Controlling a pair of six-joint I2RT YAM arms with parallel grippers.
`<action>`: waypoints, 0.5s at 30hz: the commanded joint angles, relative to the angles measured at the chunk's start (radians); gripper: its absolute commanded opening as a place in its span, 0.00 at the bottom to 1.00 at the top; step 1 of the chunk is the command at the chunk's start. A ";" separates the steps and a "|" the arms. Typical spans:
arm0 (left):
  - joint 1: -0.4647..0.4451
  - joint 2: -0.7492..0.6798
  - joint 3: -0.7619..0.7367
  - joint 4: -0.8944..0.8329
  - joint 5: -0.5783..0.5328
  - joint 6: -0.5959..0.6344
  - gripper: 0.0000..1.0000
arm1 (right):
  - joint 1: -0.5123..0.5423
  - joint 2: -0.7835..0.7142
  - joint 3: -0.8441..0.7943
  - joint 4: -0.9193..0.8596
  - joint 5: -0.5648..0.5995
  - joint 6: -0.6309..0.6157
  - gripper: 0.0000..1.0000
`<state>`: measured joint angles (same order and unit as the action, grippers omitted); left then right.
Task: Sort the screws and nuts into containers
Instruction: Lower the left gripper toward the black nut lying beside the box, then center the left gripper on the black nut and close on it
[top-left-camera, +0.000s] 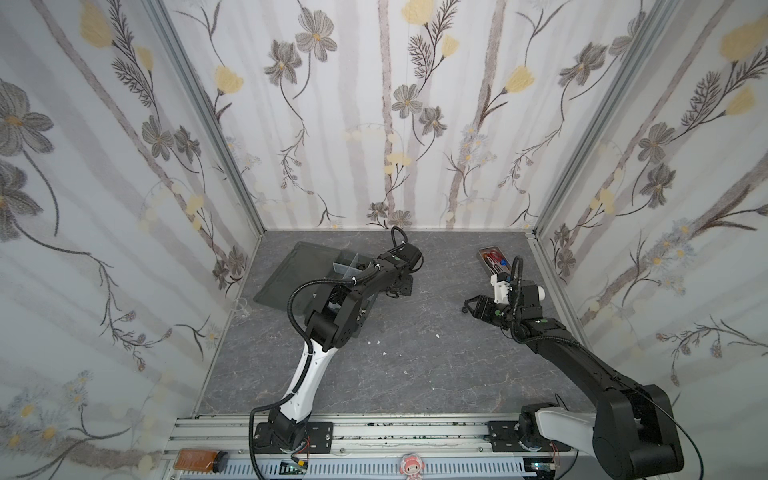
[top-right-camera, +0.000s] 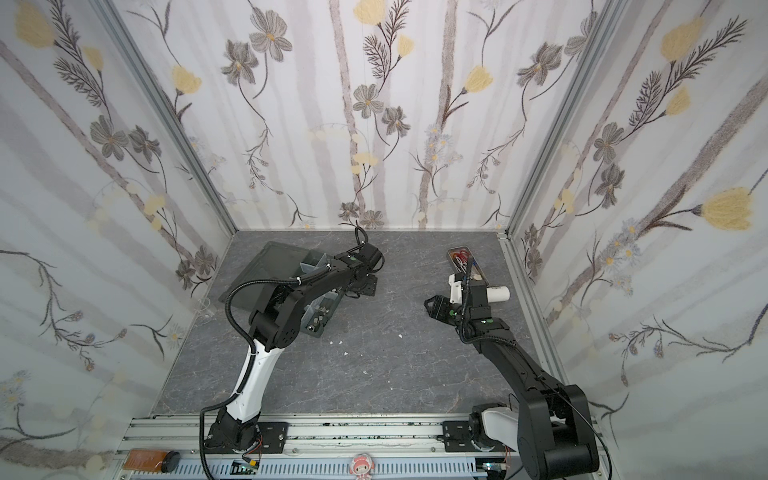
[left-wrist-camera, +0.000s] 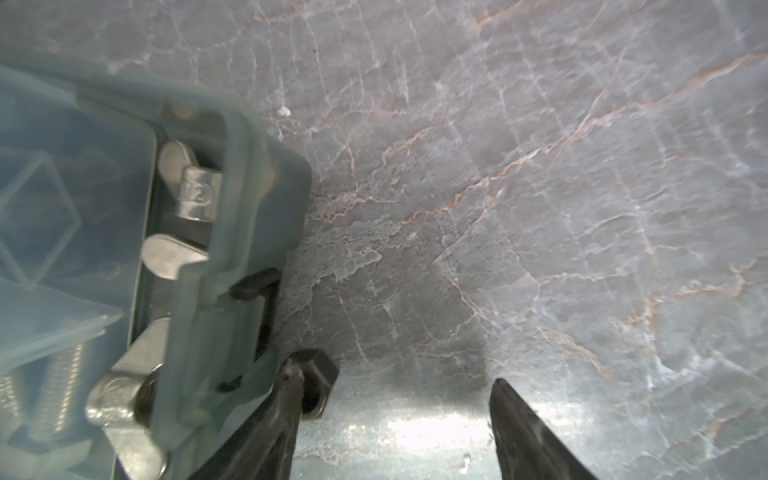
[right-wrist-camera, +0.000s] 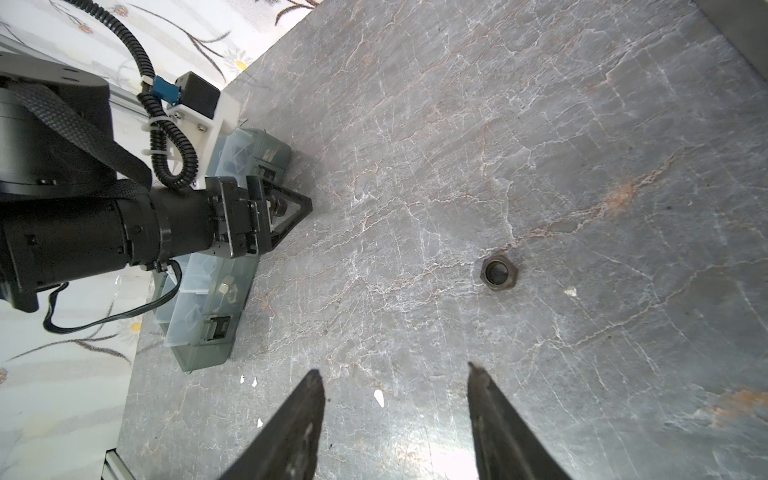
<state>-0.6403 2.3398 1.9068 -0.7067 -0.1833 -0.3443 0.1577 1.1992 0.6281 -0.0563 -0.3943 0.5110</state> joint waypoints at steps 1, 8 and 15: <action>0.001 0.009 0.010 -0.011 0.007 -0.014 0.70 | 0.000 -0.004 0.005 0.024 -0.011 -0.011 0.57; -0.002 0.001 0.015 -0.009 0.022 -0.021 0.64 | 0.000 -0.003 0.013 0.021 -0.011 -0.013 0.57; -0.013 -0.014 0.013 -0.003 0.048 -0.024 0.41 | 0.000 -0.001 0.022 0.016 -0.012 -0.015 0.56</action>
<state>-0.6521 2.3379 1.9129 -0.7067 -0.1562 -0.3485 0.1577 1.1988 0.6376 -0.0566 -0.3946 0.5060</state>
